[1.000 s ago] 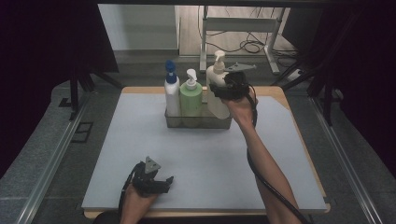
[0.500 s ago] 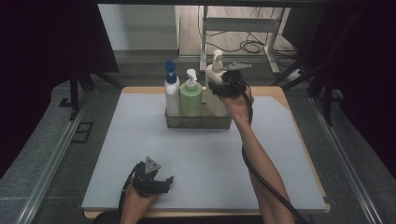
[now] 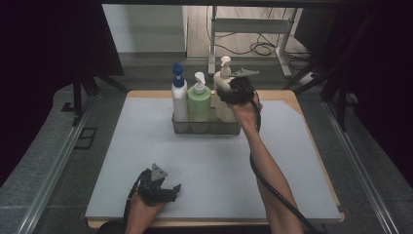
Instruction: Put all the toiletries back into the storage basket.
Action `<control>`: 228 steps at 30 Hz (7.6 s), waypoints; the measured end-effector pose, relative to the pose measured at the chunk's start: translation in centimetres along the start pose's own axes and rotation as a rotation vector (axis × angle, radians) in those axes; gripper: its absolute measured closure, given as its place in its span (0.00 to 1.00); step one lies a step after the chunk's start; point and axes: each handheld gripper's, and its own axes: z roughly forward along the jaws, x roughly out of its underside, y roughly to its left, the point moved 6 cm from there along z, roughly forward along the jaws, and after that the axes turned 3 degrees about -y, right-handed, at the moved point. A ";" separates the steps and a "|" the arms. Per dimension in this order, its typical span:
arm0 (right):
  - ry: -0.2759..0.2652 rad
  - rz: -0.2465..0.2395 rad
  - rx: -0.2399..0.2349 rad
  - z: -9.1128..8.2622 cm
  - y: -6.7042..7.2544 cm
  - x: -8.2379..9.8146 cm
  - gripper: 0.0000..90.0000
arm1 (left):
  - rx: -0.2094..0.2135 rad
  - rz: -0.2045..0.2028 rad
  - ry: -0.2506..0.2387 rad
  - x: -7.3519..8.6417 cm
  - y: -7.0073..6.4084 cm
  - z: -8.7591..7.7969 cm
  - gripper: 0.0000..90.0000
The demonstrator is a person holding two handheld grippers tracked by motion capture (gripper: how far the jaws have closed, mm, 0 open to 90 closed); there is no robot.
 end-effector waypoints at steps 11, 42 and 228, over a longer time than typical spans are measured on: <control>0.023 0.007 -0.004 0.1 0.3 1.2 0.43 | 0.000 0.000 -0.001 0.0 0.0 0.0 0.14; 0.109 0.027 -0.019 1.3 0.3 4.5 0.43 | 0.000 0.000 0.000 0.0 0.0 0.0 0.14; 0.180 0.005 -0.121 -2.1 -0.9 8.6 0.61 | -0.001 0.002 -0.001 0.0 0.0 0.0 0.14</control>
